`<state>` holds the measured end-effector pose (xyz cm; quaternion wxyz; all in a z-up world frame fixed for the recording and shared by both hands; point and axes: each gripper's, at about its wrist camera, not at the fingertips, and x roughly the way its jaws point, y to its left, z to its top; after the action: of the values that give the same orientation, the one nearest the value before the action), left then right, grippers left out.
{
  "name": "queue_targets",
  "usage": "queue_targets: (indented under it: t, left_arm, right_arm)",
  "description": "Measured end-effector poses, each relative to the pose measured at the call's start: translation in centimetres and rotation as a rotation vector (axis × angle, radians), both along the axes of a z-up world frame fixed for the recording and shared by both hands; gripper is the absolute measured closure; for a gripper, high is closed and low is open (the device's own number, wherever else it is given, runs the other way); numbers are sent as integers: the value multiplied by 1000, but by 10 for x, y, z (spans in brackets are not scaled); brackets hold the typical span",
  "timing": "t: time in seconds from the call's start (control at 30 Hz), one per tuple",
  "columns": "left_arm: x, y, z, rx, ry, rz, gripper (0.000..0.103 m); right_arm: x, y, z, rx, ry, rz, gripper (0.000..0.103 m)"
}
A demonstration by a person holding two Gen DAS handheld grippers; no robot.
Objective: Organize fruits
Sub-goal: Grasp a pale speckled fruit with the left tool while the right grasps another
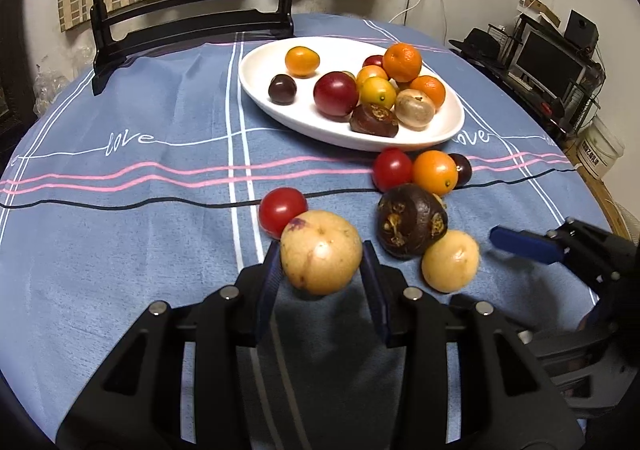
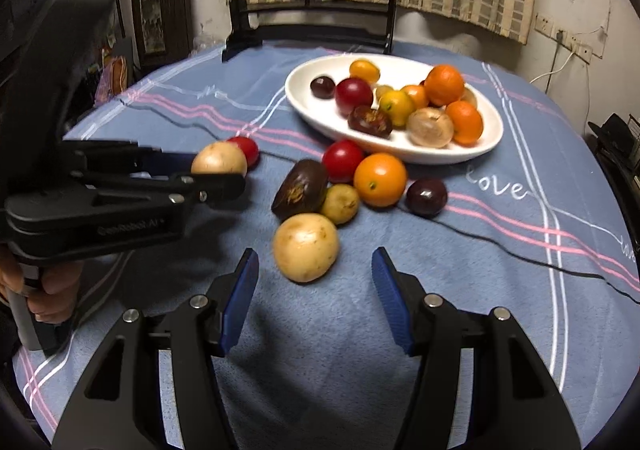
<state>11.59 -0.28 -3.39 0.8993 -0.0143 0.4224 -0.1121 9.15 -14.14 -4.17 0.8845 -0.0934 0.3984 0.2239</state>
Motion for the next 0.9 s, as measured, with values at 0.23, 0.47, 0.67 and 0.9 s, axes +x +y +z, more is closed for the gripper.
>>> queue_targets:
  t: [0.23,0.47,0.67,0.9]
  left_arm:
    - [-1,3,2,0,-5,4,63]
    - [0,5,2,-5,0,7,63]
    - [0,5,3,-12,-7,-6,63]
    - [-1,4,3,-30,-5,-14,63]
  right_arm:
    - [6,24,-8,-102,19,1,44]
    - [21,29,-10,-111,49,-16,59]
    - [21,20,-8,-70,72,-45,65]
    - [9,2,0,-28,57,-71,65]
